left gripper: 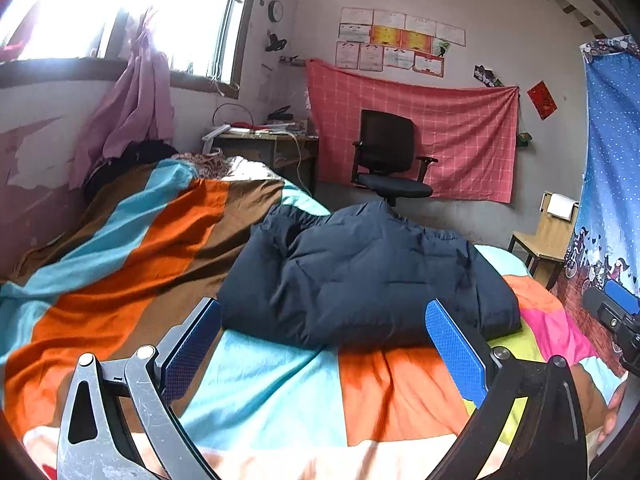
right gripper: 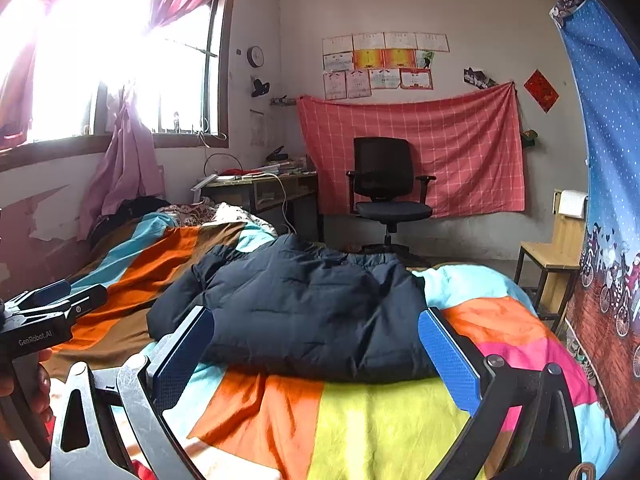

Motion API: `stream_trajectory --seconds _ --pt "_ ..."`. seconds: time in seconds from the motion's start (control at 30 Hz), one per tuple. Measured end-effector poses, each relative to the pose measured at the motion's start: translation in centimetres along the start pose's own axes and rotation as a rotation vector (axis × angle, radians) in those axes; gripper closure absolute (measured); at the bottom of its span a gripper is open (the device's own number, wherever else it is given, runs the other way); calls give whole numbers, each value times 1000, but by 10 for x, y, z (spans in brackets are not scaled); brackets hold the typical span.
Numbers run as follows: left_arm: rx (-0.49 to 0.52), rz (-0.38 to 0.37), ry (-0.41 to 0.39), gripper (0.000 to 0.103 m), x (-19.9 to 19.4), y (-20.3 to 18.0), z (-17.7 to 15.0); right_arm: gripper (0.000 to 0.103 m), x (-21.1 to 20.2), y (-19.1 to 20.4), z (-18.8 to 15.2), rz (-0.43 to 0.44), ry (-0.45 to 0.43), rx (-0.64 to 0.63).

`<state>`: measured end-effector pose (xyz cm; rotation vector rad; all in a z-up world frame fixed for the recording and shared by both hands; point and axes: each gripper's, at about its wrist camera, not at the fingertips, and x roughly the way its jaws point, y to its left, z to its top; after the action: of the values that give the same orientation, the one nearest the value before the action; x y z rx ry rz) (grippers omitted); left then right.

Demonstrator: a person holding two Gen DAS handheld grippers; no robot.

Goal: Fold large clothes

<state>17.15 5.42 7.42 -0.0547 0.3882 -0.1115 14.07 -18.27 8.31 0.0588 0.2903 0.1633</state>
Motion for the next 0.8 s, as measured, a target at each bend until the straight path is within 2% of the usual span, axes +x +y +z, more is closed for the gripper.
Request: stream_trajectory --seconds 0.33,0.8 --pt "-49 20 53 3 -5 0 -25 0 0 2 -22 -2 32 20" --pt "35 46 125 3 3 -19 -47 0 6 6 -55 31 123 38"
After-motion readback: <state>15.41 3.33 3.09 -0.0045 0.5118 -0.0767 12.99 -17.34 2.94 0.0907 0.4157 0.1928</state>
